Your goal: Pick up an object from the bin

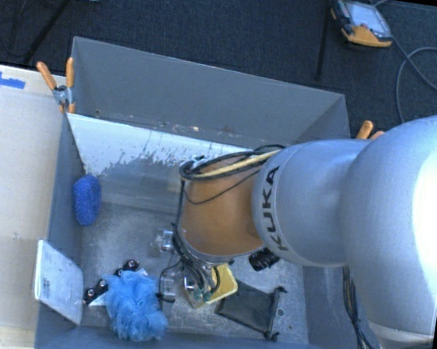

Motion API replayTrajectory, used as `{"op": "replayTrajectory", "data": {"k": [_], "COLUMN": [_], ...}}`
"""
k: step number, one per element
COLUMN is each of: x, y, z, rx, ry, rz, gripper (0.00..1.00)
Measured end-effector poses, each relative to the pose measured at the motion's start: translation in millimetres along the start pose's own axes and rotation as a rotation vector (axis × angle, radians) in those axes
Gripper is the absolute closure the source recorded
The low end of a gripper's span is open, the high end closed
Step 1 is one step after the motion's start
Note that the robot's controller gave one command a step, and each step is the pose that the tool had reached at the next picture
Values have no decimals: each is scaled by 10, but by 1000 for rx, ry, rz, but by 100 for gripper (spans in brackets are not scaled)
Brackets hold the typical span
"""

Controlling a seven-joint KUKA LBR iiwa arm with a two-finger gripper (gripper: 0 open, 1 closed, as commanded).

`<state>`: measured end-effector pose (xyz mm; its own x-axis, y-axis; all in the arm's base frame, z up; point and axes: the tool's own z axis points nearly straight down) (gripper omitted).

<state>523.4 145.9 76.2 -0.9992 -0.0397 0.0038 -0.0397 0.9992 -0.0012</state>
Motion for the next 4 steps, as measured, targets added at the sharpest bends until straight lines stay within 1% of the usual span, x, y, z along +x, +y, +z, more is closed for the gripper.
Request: {"op": "replayTrajectory", "data": {"k": [1, 2, 3, 4], "x": [166, -206, -335, -171], "y": [72, 40, -225, -317], "z": [-40, 7, 28, 51], "rx": [0, -1, -1, 1], "ry": [-1, 1, -10, 0], "rz": [-206, -30, -157, -308], "gripper": [0, 0, 0, 0]}}
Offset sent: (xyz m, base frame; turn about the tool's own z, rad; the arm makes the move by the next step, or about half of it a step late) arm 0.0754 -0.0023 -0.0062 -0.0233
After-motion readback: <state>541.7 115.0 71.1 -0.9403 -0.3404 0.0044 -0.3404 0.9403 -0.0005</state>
